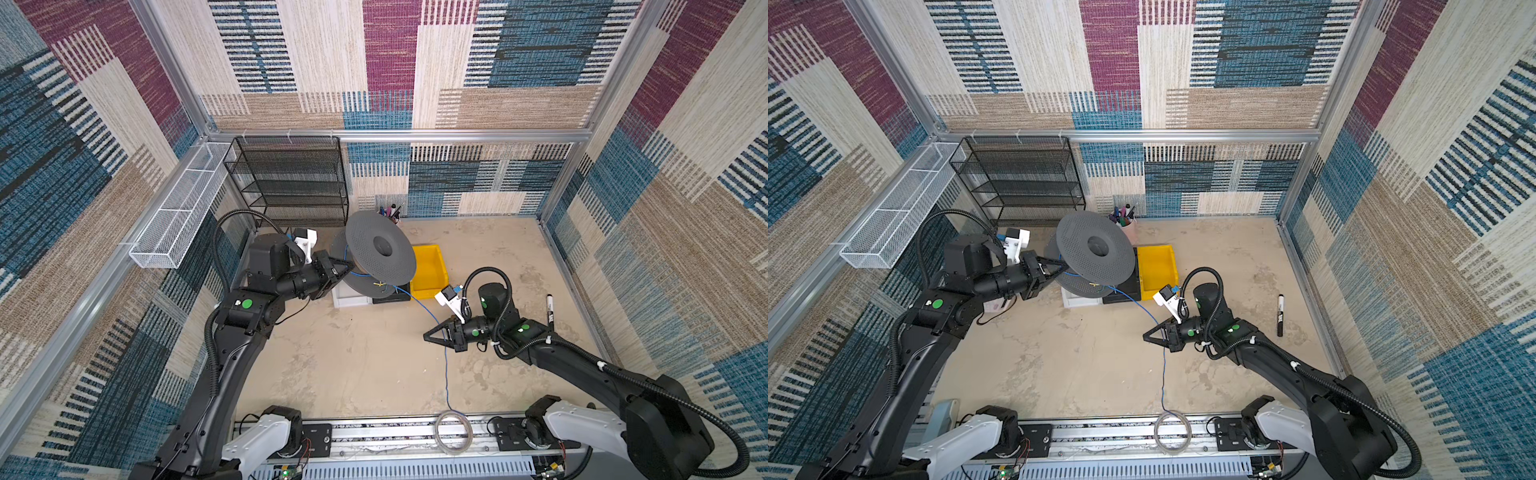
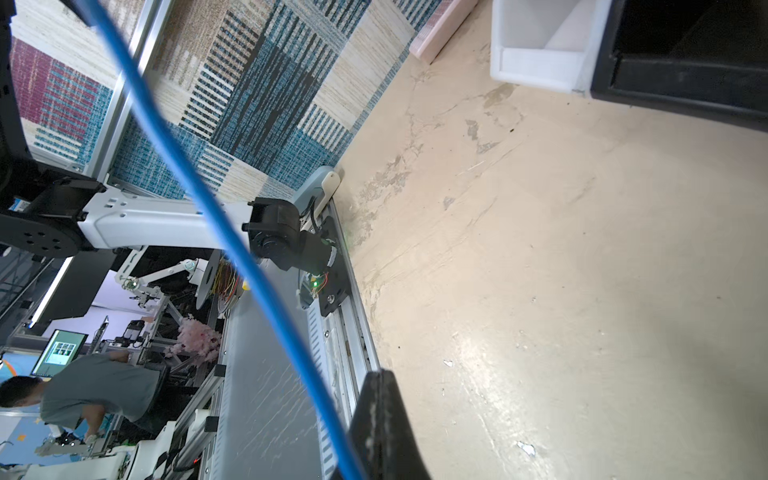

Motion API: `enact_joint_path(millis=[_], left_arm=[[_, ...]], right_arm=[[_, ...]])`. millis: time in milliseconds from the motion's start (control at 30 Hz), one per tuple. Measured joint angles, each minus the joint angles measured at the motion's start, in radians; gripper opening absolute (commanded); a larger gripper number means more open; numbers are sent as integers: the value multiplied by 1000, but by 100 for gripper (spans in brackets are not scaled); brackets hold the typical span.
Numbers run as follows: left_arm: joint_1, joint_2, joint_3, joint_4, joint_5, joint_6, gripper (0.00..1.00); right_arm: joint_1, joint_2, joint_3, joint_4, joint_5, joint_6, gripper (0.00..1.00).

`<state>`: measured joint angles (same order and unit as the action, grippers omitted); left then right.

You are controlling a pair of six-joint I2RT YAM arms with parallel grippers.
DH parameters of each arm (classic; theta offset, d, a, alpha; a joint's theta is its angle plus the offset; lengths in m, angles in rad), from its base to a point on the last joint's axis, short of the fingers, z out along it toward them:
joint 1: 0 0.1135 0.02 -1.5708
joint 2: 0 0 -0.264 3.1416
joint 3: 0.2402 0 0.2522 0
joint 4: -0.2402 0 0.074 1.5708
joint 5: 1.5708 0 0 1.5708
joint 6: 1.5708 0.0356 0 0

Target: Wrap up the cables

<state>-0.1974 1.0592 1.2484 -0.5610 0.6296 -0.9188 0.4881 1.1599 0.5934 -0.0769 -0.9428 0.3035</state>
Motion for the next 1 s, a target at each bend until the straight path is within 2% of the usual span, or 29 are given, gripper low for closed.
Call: enact_joint_path(millis=[233,433,600,767,867,1000], left_arm=[[18,2,65,-61,78,89,0],[18,-6,205,-268,129,412,0],[6,-45,177,-373,126,650,0],[-59,-77,120,-442,29,842,0],[-164,-92,106,-457,-79,924,0],[-319,-45,102,-477,-262,996,0]], right_arm=[[-89,61,100,-84,-7,-57,0],[-155,163,269,-182,-95,-103,0],[-162,236,402,-310,-123,-114,0],[-166,277,519,-449,-133,-147,0],[-167,278,537,-491,-156,-151,0],[-168,312,567,-560,-181,-170,0]])
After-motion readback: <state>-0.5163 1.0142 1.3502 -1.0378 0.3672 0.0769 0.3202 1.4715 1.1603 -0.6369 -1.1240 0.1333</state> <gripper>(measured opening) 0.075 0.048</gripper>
